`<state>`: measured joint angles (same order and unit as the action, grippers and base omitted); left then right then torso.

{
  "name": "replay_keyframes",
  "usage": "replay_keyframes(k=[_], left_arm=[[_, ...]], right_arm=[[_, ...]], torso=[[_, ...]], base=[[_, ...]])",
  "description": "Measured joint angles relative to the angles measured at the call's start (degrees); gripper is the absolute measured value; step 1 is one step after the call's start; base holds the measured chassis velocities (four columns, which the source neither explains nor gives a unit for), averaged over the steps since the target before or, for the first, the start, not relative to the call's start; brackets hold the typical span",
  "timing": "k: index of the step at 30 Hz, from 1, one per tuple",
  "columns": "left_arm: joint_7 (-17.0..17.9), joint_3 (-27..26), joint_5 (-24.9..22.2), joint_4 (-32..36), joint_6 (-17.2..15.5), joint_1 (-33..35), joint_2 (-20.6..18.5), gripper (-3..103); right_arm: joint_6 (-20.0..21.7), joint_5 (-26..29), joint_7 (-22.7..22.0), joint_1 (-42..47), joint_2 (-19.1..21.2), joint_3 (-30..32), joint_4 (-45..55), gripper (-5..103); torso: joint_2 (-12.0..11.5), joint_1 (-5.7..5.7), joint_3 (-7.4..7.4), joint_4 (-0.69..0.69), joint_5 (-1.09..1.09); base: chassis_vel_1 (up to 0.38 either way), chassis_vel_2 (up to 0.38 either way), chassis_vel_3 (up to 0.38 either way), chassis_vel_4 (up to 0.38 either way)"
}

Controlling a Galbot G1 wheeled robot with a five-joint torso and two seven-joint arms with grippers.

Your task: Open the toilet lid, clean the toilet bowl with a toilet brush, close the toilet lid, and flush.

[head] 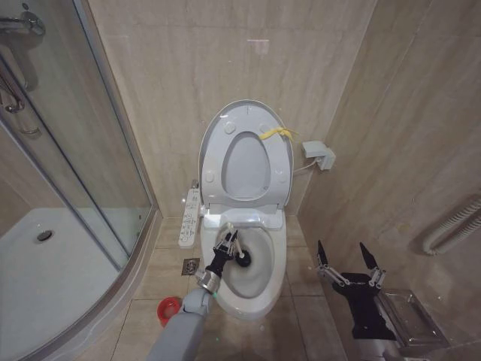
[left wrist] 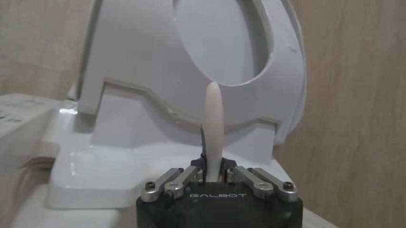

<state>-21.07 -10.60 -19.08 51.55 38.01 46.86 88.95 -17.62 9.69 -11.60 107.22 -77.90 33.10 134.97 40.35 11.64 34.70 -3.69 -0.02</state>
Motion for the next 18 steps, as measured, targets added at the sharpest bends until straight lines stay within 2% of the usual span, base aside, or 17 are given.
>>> replay_keyframes(k=[1,4,6,8,9,11,13,15,18], left_arm=[[0.0,0.0,0.0,0.0,0.0,0.0,0.0,15],[0.9,1.0,-0.8,0.9,-3.3,1.2,-2.0,15],[0.9,1.1,-1.5,0.9,-4.0,1.6,-2.7,15],[1.4,1.7,-5.2,3.6,-5.8,2.6,-3.6,15],[1.4,1.7,-5.2,3.6,-5.8,2.6,-3.6,15],[2.4,2.7,-10.4,9.1,-7.8,3.5,-4.3,15],[3.2,3.5,-13.4,13.1,-9.6,4.2,-4.6,15],[3.4,3.7,-13.6,14.1,-10.2,4.5,-4.8,15],[3.9,3.8,-11.5,13.9,-10.9,5.3,-5.1,15]], right_arm=[[0.0,0.0,0.0,0.0,0.0,0.0,0.0,100],[0.0,0.0,0.0,0.0,0.0,0.0,0.0,100],[0.0,0.0,0.0,0.0,0.0,0.0,0.0,100],[0.0,0.0,0.0,0.0,0.0,0.0,0.0,100],[0.0,0.0,0.0,0.0,0.0,0.0,0.0,100],[0.0,0.0,0.0,0.0,0.0,0.0,0.0,100],[0.0,0.0,0.0,0.0,0.0,0.0,0.0,100],[0.0,0.0,0.0,0.0,0.0,0.0,0.0,100],[0.0,0.0,0.0,0.0,0.0,0.0,0.0,100]], torso=[[0.0,0.00,0.00,0.00,0.00],[0.0,-0.02,-0.01,0.03,0.02],[0.0,-0.02,-0.01,0.05,0.04],[0.0,-0.01,0.00,0.06,0.02],[0.0,-0.01,0.00,0.06,0.02],[0.0,-0.01,-0.01,0.00,0.02],[0.0,-0.01,-0.01,-0.01,0.02],[0.0,-0.01,-0.01,-0.01,0.02],[0.0,-0.01,-0.01,0.00,0.02]], base=[[0.000,0.000,0.000,0.000],[0.000,0.000,0.000,0.000],[0.000,0.000,0.000,0.000],[0.000,0.000,0.000,0.000],[0.000,0.000,0.000,0.000],[0.000,0.000,0.000,0.000],[0.000,0.000,0.000,0.000],[0.000,0.000,0.000,0.000],[0.000,0.000,0.000,0.000]])
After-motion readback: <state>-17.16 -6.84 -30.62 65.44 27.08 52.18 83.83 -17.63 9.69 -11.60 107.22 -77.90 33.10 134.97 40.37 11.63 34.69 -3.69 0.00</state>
